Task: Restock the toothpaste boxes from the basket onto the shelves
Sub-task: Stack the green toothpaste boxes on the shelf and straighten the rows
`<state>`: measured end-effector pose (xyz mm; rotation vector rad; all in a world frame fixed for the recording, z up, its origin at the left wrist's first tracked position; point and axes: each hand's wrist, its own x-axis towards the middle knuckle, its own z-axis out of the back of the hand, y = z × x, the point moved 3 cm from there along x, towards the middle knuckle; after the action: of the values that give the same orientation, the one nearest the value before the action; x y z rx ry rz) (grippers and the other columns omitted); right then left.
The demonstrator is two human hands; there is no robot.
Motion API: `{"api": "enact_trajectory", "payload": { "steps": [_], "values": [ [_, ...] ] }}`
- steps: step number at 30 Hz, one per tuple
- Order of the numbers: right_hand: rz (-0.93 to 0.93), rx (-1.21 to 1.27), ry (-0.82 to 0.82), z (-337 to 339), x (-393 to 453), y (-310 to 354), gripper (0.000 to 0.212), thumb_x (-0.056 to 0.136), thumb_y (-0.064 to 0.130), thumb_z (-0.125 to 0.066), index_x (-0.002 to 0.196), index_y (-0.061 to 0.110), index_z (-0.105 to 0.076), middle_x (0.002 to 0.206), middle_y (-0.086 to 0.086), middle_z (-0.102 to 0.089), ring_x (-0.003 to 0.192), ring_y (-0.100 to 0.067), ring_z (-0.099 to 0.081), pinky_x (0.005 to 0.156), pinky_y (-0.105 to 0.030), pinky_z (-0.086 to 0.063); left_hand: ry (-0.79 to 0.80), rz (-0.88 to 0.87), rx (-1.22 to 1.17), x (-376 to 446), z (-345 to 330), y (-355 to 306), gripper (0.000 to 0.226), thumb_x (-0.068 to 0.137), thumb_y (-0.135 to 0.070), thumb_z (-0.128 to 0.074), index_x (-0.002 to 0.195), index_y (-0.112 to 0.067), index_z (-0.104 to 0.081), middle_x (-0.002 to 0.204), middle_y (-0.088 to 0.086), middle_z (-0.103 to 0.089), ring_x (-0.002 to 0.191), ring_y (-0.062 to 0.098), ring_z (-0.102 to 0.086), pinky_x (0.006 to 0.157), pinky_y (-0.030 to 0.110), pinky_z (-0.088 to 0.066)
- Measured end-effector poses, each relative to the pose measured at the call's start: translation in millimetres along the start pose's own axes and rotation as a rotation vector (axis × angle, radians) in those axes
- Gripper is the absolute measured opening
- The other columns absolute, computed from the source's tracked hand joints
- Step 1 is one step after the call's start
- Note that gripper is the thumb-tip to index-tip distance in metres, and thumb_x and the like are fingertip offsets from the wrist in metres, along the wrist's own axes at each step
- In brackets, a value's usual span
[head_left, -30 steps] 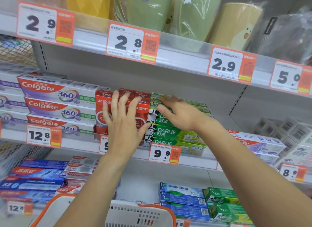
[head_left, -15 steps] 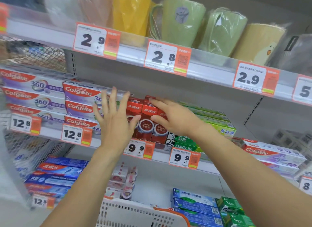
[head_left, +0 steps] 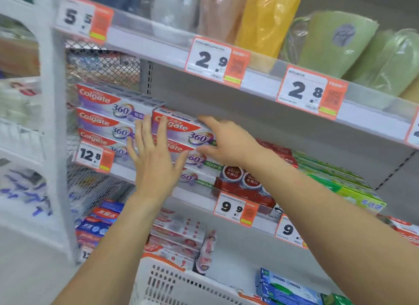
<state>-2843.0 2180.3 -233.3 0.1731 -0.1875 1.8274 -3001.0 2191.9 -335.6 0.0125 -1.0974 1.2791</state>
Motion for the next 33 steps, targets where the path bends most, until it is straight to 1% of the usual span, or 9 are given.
{"api": "enact_trajectory", "payload": {
  "steps": [4,7,11,15,17,20,23,30,33],
  "values": [
    [0.011,0.07,-0.021,-1,13,-3,0.078,0.079,0.039,-0.079,0.148,0.028,-0.043,0.141,-0.001,-0.059,0.123,-0.026,-0.058,0.101,-0.041,-0.049,0.049,0.108,-0.062,-1,-6,27,0.101,0.087,-0.061,-0.062,0.16,-0.023,-0.005,0.167,0.011,0.006,0.154,0.033,0.004,0.119,0.059,-0.007],
    [0.042,0.105,-0.015,0,12,-5,0.08,0.075,0.036,-0.084,0.145,0.026,-0.046,0.137,0.004,-0.062,0.119,-0.021,-0.061,0.1,-0.033,-0.049,0.084,0.228,-0.163,-7,-19,37,0.103,0.088,-0.06,-0.061,0.16,-0.018,-0.001,0.167,0.013,0.007,0.154,0.031,0.005,0.121,0.058,-0.009],
    [0.047,0.125,0.006,4,13,-2,0.084,0.071,0.031,-0.088,0.143,0.028,-0.045,0.135,0.008,-0.062,0.113,-0.015,-0.062,0.093,-0.024,-0.046,0.094,0.257,-0.202,-12,-30,37,0.104,0.089,-0.057,-0.063,0.16,-0.015,0.002,0.166,0.01,0.014,0.154,0.03,0.008,0.121,0.055,-0.008],
    [0.023,0.091,0.104,4,15,-5,0.098,0.063,0.029,-0.091,0.144,0.034,-0.034,0.125,0.009,-0.062,0.101,-0.014,-0.06,0.088,-0.029,-0.049,0.09,0.259,-0.213,-12,-32,40,0.107,0.087,-0.058,-0.065,0.16,-0.018,0.002,0.167,0.009,0.013,0.154,0.028,0.009,0.122,0.054,-0.009],
    [-0.005,0.087,0.154,3,18,-8,0.103,0.06,0.031,-0.093,0.144,0.034,-0.033,0.121,0.01,-0.062,0.098,-0.014,-0.06,0.085,-0.032,-0.05,0.093,0.252,-0.211,-12,-32,42,0.107,0.085,-0.058,-0.065,0.16,-0.018,0.001,0.167,0.008,0.012,0.154,0.026,0.008,0.122,0.054,-0.01],
    [-0.024,0.088,0.18,4,24,-10,0.102,0.056,0.036,-0.095,0.142,0.029,-0.041,0.123,0.009,-0.065,0.099,-0.015,-0.063,0.085,-0.031,-0.052,0.095,0.246,-0.202,-12,-29,41,0.106,0.085,-0.059,-0.064,0.16,-0.02,0.001,0.167,0.008,0.011,0.154,0.027,0.007,0.122,0.055,-0.011],
    [-0.022,0.108,0.175,4,26,-10,0.102,0.054,0.037,-0.096,0.141,0.026,-0.043,0.125,0.008,-0.065,0.102,-0.016,-0.064,0.086,-0.031,-0.052,0.097,0.248,-0.2,-13,-28,41,0.105,0.087,-0.057,-0.064,0.16,-0.02,0.001,0.167,0.008,0.01,0.154,0.027,0.007,0.122,0.054,-0.01],
    [-0.02,0.141,0.183,4,24,-8,0.096,0.056,0.033,-0.096,0.138,0.028,-0.045,0.117,0.012,-0.065,0.096,-0.012,-0.064,0.082,-0.03,-0.052,0.082,0.251,-0.179,-13,-28,42,0.1,0.089,-0.054,-0.064,0.16,-0.022,-0.002,0.168,0.007,0.007,0.154,0.026,0.005,0.121,0.053,-0.009],
    [-0.045,0.132,0.231,6,25,-9,0.094,0.056,0.037,-0.095,0.135,0.03,-0.045,0.112,0.014,-0.064,0.095,-0.012,-0.066,0.084,-0.031,-0.054,0.079,0.254,-0.174,-13,-29,42,0.1,0.089,-0.054,-0.064,0.16,-0.022,-0.002,0.168,0.007,0.006,0.154,0.027,0.005,0.122,0.053,-0.009]
  ]
}}
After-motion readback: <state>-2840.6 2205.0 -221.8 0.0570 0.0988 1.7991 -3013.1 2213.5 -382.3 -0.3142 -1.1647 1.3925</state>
